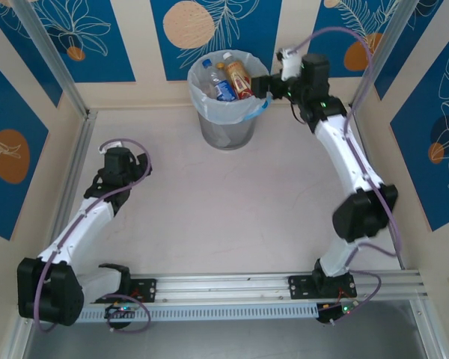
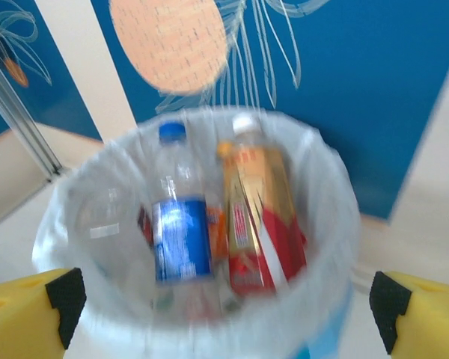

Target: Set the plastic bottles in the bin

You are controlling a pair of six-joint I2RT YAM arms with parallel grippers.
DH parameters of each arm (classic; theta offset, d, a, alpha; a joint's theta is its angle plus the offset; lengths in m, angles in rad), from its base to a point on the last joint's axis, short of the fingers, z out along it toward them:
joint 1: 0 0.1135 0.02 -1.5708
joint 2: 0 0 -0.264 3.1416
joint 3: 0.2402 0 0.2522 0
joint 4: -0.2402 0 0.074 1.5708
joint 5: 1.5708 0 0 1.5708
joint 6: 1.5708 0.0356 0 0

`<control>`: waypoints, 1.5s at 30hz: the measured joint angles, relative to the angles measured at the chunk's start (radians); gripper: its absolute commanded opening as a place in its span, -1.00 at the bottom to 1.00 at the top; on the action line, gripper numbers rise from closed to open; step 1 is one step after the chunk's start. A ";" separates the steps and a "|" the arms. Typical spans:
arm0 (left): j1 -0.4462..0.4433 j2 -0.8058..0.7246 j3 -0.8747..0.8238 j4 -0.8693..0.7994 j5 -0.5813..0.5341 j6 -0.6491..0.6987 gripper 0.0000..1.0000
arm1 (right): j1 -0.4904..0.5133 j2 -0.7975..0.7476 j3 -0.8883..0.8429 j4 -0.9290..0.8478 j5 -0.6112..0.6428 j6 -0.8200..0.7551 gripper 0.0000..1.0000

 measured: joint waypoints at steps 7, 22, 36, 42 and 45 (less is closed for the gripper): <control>0.100 0.099 -0.085 0.151 -0.001 0.131 0.99 | -0.126 -0.287 -0.544 0.161 0.074 0.102 0.99; 0.144 0.333 -0.229 0.601 0.229 0.316 0.99 | -0.253 -0.466 -1.268 0.515 0.208 0.132 0.99; 0.082 0.398 -0.402 0.970 0.237 0.402 0.99 | -0.242 -0.167 -1.377 1.080 0.109 0.101 0.99; 0.070 0.398 -0.398 1.003 0.196 0.414 0.99 | -0.210 -0.129 -1.323 1.038 0.109 0.075 0.98; 0.070 0.398 -0.397 1.001 0.197 0.420 0.99 | -0.208 -0.129 -1.321 1.044 0.109 0.071 0.98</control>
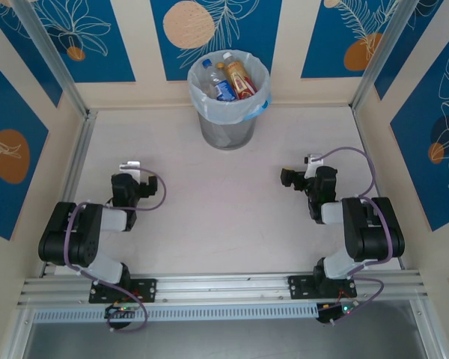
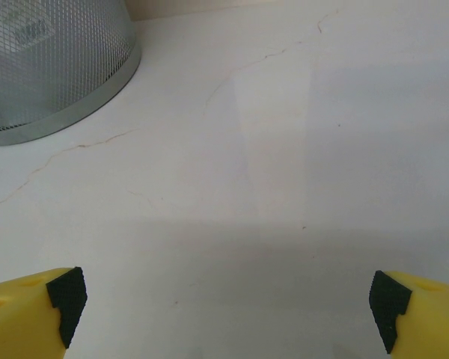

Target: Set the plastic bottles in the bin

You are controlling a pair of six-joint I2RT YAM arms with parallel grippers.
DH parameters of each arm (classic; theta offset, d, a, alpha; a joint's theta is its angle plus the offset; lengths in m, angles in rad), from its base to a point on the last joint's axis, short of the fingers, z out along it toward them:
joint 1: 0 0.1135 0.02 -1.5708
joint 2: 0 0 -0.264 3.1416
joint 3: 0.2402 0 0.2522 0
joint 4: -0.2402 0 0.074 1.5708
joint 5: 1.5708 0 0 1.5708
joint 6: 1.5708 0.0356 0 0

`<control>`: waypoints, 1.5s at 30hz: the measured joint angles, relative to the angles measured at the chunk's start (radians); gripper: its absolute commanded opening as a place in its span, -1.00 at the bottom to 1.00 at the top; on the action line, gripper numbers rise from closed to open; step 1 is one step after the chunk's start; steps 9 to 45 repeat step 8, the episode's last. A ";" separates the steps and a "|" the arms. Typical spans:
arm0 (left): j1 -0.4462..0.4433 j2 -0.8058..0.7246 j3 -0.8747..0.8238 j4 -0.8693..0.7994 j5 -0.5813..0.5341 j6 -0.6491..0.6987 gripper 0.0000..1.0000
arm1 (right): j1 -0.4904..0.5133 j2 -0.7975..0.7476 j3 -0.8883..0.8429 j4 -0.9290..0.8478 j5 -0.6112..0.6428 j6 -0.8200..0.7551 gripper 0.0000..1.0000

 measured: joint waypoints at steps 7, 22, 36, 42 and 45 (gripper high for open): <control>0.000 0.000 0.012 -0.001 0.019 0.013 0.99 | 0.000 0.000 0.000 0.000 0.000 0.000 0.99; 0.000 0.000 0.012 -0.001 0.020 0.016 0.99 | 0.000 0.000 0.000 0.000 0.000 0.000 0.99; 0.000 0.000 0.012 -0.001 0.020 0.016 0.99 | 0.000 0.000 0.000 0.000 0.000 0.000 0.99; 0.000 0.000 0.012 -0.001 0.020 0.016 0.99 | 0.000 0.000 0.000 0.000 0.000 0.000 0.99; 0.000 0.000 0.012 -0.001 0.020 0.016 0.99 | 0.000 0.000 0.000 0.000 0.000 0.000 0.99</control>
